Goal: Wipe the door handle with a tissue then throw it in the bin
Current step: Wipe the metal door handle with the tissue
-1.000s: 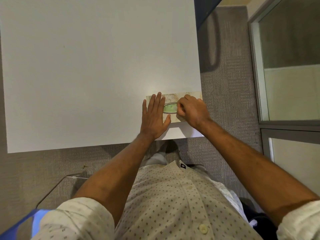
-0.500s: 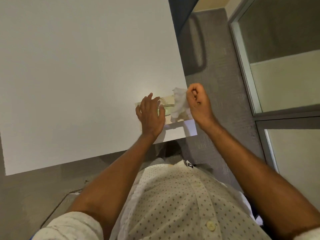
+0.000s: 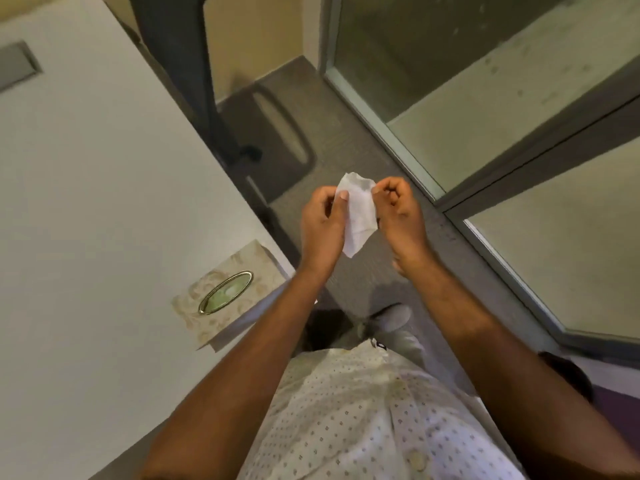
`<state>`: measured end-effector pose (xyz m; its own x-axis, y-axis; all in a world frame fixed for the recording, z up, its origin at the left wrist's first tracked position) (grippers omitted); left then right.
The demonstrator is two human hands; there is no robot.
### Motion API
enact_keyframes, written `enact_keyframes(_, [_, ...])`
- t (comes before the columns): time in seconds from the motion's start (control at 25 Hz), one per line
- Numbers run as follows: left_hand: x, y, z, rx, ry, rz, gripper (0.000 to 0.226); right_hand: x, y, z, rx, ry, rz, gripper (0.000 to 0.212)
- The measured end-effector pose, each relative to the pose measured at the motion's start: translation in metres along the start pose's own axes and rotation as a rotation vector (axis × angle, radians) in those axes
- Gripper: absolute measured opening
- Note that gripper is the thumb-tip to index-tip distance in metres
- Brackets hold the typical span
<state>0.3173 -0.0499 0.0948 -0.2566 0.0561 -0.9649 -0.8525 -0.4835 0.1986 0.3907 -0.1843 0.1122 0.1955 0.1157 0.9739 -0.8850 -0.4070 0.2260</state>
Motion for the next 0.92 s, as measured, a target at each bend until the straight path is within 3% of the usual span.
enact_keyframes(0.16, [-0.042, -0.028, -0.101, 0.049, 0.1, 0.07, 0.027, 0.004, -0.015, 0.1, 0.069, -0.087, -0.06, 0.017])
enact_keyframes(0.32, [-0.088, -0.058, -0.205, 0.132, 0.048, 0.025, 0.023, 0.004, -0.024, 0.209, 0.114, 0.014, -0.174, 0.013])
enact_keyframes(0.56, [-0.137, -0.088, -0.342, 0.287, 0.047, -0.041, 0.021, 0.038, -0.046, 0.355, -0.125, -0.465, -0.169, 0.018])
enact_keyframes(0.92, [-0.205, -0.141, -0.508, 0.551, 0.086, -0.14, 0.019, 0.086, -0.066, 0.504, -0.588, -0.192, -0.007, 0.009])
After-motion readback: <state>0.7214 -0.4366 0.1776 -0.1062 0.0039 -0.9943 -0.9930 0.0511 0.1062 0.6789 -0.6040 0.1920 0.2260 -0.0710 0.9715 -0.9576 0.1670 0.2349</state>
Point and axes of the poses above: each hand's wrist, its own y-axis away from the middle knuckle, its own z-axis out of the back of the hand, x = y × z, the point moved 8 cm from there along -y, towards the middle knuckle, and after that the axes turned 7 degrees about x, right-handed, at the moved point
